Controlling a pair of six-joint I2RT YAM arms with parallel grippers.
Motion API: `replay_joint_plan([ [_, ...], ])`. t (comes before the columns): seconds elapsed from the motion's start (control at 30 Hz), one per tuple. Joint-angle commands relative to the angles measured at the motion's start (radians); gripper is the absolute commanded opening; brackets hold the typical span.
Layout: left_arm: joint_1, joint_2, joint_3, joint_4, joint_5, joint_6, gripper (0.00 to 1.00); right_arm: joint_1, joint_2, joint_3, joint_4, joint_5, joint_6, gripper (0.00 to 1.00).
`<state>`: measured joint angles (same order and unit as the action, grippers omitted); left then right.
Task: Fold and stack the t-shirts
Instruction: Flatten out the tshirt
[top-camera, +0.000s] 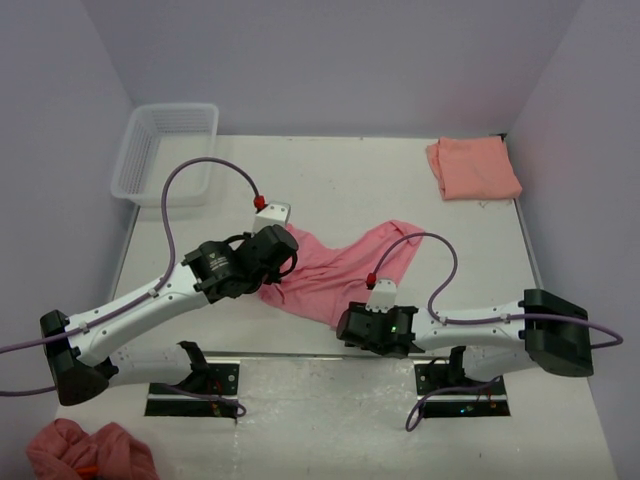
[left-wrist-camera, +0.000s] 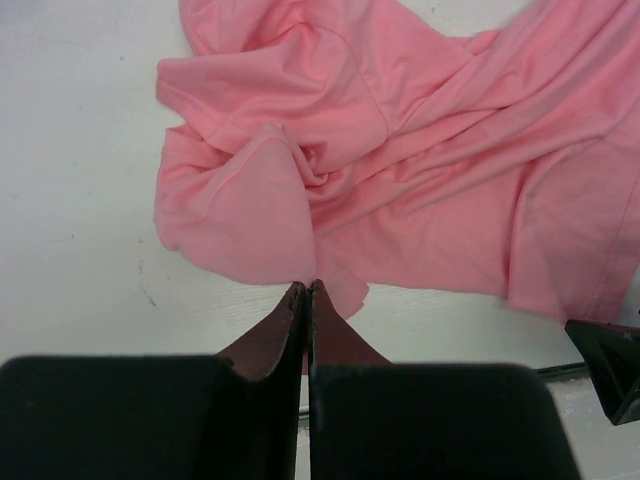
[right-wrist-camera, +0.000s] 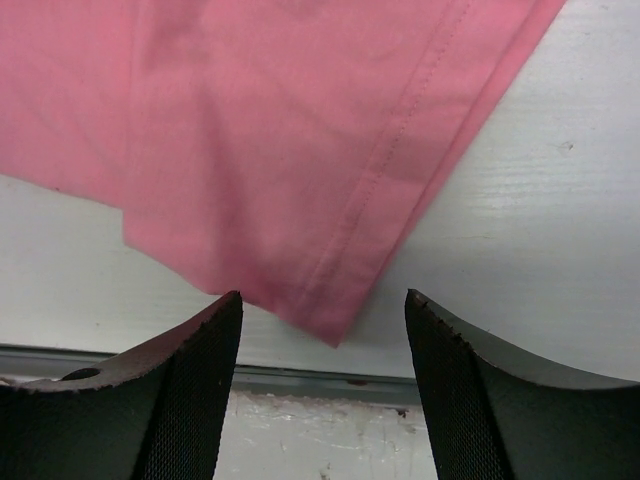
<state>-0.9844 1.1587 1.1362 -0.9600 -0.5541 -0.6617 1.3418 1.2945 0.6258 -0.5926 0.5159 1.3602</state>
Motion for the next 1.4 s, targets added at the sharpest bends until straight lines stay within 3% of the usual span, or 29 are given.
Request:
replay_joint_plan([
  [0.0,-0.005,-0.010,0.004,0.006,-0.018,-0.010,0.00,0.011,0.020,0.012,0.034,-0.011,0.013,0.67],
  [0.23,-0.005,-0.022,0.000,-0.002,-0.018,-0.010,0.00,0.022,0.078,0.003,0.027,-0.016,0.069,0.66],
  [0.47,-0.005,-0.037,0.011,-0.016,-0.026,-0.007,0.00,0.022,0.158,0.049,-0.099,-0.013,0.187,0.54],
  [0.87,-0.005,-0.051,0.045,-0.048,-0.038,-0.006,0.00,0.036,0.247,0.074,-0.211,-0.085,0.332,0.50],
  [1.17,-0.005,-0.053,0.043,-0.045,-0.033,-0.006,0.00,0.092,0.301,0.135,-0.274,-0.091,0.415,0.38],
  [1.37,-0.005,-0.045,0.033,-0.042,-0.038,-0.006,0.00,0.095,0.264,0.111,-0.306,-0.080,0.465,0.21],
])
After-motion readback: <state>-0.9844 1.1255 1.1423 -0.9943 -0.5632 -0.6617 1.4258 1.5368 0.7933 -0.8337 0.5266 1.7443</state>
